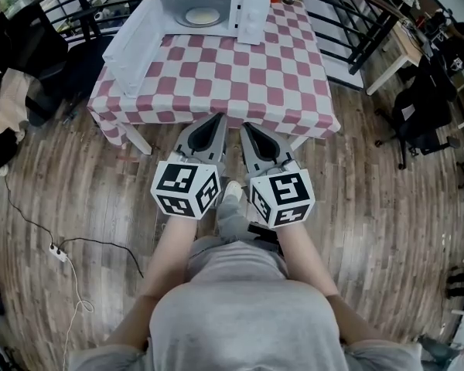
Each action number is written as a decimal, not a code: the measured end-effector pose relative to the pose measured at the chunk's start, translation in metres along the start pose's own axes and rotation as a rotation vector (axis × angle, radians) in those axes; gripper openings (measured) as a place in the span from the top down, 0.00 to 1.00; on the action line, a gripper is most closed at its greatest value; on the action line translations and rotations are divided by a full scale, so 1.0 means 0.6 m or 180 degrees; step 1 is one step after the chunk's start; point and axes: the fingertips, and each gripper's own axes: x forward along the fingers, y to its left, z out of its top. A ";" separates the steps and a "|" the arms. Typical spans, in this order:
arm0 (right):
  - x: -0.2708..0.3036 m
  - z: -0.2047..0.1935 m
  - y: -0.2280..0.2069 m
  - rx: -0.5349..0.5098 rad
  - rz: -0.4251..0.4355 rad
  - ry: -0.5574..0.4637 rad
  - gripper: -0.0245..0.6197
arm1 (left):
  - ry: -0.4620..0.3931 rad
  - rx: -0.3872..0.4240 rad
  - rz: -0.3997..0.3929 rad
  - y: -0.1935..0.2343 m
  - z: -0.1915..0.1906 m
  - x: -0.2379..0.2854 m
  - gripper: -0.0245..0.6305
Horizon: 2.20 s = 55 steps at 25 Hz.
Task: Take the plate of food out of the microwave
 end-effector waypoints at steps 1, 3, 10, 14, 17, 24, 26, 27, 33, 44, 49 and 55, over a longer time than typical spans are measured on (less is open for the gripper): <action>0.008 0.000 -0.003 0.0001 0.0014 0.0002 0.92 | -0.0001 -0.0001 0.0019 0.006 0.000 0.006 0.96; 0.024 0.000 -0.009 0.0005 0.0042 0.0005 0.92 | 0.0001 0.0004 0.0044 0.017 0.001 0.017 0.96; 0.083 0.009 -0.030 -0.0001 0.0134 -0.0004 0.92 | 0.0005 0.0046 0.0102 0.053 0.014 0.065 0.96; 0.113 0.013 -0.051 -0.0001 0.0161 0.0002 0.92 | -0.0002 0.0043 0.0144 0.074 0.021 0.095 0.96; 0.136 0.016 -0.072 0.0018 0.0158 -0.0001 0.92 | 0.0007 0.0056 0.0157 0.086 0.024 0.121 0.96; 0.187 0.020 -0.111 0.0044 0.0226 0.0007 0.92 | 0.0033 0.0079 0.0216 0.116 0.034 0.181 0.96; 0.202 0.023 -0.127 0.0059 0.0233 0.0006 0.92 | 0.0033 0.0094 0.0227 0.124 0.040 0.200 0.96; 0.210 0.025 -0.135 0.0067 0.0235 0.0002 0.92 | 0.0035 0.0105 0.0228 0.127 0.042 0.211 0.96; 0.260 0.031 -0.175 0.0094 0.0274 -0.0005 0.92 | 0.0063 0.0136 0.0250 0.152 0.051 0.271 0.96; 0.353 0.038 -0.225 0.0125 0.0442 0.0031 0.92 | 0.0132 0.0100 0.0421 0.207 0.055 0.356 0.96; 0.385 0.037 -0.255 0.0160 0.0441 0.0026 0.92 | 0.0153 0.0109 0.0447 0.223 0.052 0.392 0.96; 0.407 0.029 -0.281 0.0185 0.0436 0.0042 0.92 | 0.0153 0.0058 0.0552 0.248 0.049 0.421 0.96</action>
